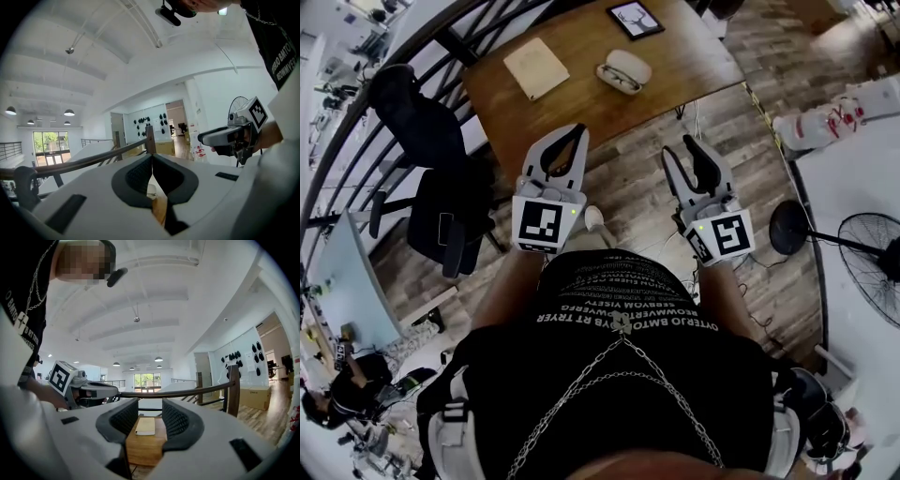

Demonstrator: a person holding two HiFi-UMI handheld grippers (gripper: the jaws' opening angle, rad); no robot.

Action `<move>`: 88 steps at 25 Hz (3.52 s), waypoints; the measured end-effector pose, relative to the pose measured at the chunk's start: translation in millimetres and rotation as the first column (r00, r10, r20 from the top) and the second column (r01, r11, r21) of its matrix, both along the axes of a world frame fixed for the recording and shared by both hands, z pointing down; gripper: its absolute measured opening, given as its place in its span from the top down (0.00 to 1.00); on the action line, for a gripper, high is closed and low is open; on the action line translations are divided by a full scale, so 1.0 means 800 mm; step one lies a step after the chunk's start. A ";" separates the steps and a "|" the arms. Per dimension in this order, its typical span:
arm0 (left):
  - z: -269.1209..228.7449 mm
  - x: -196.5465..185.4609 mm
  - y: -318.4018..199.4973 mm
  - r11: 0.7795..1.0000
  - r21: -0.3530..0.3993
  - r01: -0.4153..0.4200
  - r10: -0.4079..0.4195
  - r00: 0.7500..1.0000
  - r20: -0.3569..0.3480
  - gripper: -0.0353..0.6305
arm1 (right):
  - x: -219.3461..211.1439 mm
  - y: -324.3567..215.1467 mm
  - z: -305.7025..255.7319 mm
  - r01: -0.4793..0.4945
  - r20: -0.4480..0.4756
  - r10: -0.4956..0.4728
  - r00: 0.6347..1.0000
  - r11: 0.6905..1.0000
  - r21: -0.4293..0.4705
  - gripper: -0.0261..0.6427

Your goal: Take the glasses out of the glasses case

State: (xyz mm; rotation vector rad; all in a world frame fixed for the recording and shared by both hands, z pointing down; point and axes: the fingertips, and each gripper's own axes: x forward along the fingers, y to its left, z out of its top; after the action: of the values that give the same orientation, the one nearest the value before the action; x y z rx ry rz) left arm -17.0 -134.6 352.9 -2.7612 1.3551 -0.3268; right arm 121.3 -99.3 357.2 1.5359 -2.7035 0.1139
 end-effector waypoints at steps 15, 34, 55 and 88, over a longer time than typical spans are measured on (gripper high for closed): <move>-0.014 -0.026 -0.063 1.000 0.014 -0.021 0.022 0.999 -0.026 0.90 | -0.033 -0.063 -0.015 -0.010 -0.017 0.010 1.000 1.000 0.012 0.75; -0.002 -0.058 -0.122 0.999 -0.001 -0.048 0.048 0.998 -0.031 0.90 | -0.043 -0.114 -0.018 -0.085 -0.036 0.085 0.996 0.996 0.009 0.75; 0.015 -0.044 -0.203 0.999 -0.029 0.013 -0.013 1.000 0.006 0.90 | -0.027 -0.220 0.015 -0.008 -0.011 0.008 1.000 0.999 -0.034 0.76; 0.056 -0.045 -0.283 0.989 -0.091 0.112 -0.111 0.994 0.022 0.90 | -0.027 -0.359 0.244 0.109 -0.155 -0.170 0.973 0.934 -0.339 0.76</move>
State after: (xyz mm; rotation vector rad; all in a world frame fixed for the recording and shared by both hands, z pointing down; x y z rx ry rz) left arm -52.9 -361.3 397.6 -2.7539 1.5319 -0.4274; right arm 99.6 -386.1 552.3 1.1941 -2.4834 0.3797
